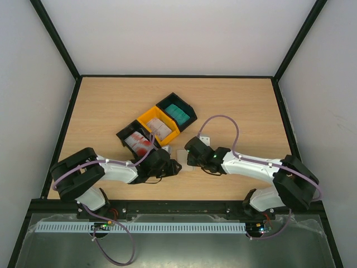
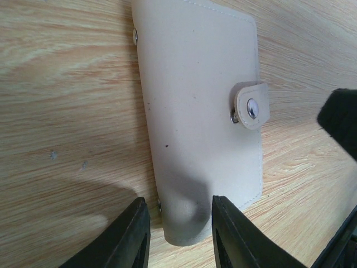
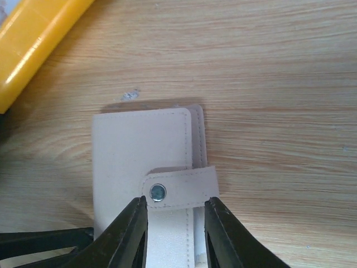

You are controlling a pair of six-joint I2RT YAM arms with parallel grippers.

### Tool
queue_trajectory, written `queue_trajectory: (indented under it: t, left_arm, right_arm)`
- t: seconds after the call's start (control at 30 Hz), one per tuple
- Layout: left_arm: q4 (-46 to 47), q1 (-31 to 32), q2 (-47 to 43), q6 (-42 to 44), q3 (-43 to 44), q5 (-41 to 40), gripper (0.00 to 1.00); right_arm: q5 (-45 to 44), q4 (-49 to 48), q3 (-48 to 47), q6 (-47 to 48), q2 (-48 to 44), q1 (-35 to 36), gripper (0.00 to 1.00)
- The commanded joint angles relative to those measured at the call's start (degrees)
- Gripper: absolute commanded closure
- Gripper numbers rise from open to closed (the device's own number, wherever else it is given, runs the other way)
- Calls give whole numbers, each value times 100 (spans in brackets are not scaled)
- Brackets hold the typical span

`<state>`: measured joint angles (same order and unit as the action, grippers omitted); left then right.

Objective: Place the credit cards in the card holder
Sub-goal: Close the card holder at the center of the board.

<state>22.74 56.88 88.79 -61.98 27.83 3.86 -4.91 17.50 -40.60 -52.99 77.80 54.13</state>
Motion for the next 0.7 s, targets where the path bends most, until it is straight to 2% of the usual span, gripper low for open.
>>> queue_trajectory:
  t: [0.0,0.2,0.67]
  left_arm:
    - [-537,11,-5,67,-12,-51,67]
    - [-552,11,-11,54,-39,-51,67]
    - [-581,7,43,70,6,-52,67]
  right_arm:
    - [11,226,-161,-36,193,-53,73]
    - [233,89,-156,12,336,-119,83]
    - [50,-161,-439,403,800,-126,83]
